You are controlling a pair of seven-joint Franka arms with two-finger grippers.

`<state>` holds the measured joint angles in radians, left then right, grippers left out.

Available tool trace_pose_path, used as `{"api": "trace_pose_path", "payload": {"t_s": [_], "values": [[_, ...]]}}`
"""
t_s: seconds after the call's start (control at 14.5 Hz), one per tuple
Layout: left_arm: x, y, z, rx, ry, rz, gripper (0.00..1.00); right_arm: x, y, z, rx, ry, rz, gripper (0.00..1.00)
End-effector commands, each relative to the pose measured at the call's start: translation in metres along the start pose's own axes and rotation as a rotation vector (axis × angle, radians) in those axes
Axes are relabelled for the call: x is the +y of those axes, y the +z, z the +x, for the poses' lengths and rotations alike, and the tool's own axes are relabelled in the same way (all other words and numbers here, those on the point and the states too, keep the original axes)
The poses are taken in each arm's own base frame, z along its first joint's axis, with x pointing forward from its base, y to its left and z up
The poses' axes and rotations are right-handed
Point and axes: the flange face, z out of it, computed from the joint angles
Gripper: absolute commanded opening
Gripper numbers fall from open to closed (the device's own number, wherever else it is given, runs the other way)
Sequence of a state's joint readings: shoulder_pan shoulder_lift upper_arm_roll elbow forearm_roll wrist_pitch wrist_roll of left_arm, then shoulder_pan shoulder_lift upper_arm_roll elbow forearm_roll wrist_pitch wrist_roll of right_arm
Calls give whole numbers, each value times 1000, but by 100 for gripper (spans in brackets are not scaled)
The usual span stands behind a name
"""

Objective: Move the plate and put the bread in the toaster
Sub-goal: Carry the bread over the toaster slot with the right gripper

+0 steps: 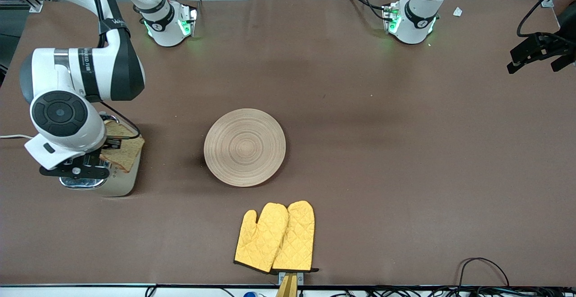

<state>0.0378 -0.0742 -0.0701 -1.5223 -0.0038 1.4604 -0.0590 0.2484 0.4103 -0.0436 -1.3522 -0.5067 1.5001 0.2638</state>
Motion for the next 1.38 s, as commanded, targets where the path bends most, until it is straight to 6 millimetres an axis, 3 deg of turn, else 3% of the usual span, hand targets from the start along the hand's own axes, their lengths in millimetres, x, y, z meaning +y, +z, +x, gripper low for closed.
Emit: {"api": "trace_pose_path", "payload": {"t_s": [0.0,0.21,0.62,1.31], "values": [[-1,-6,-2,14,-2,6,100,21,2,-4,-9,7,-138,0],[-1,-5,-2,13,-2,6,100,33,18,-2,-51,-37,-213,0],[2,-5,-2,10,4,7,100,20,64,7,-139,-96,-330,0],[7,-3,-3,2,15,6,100,4,77,27,-68,-129,-350,0]]}}
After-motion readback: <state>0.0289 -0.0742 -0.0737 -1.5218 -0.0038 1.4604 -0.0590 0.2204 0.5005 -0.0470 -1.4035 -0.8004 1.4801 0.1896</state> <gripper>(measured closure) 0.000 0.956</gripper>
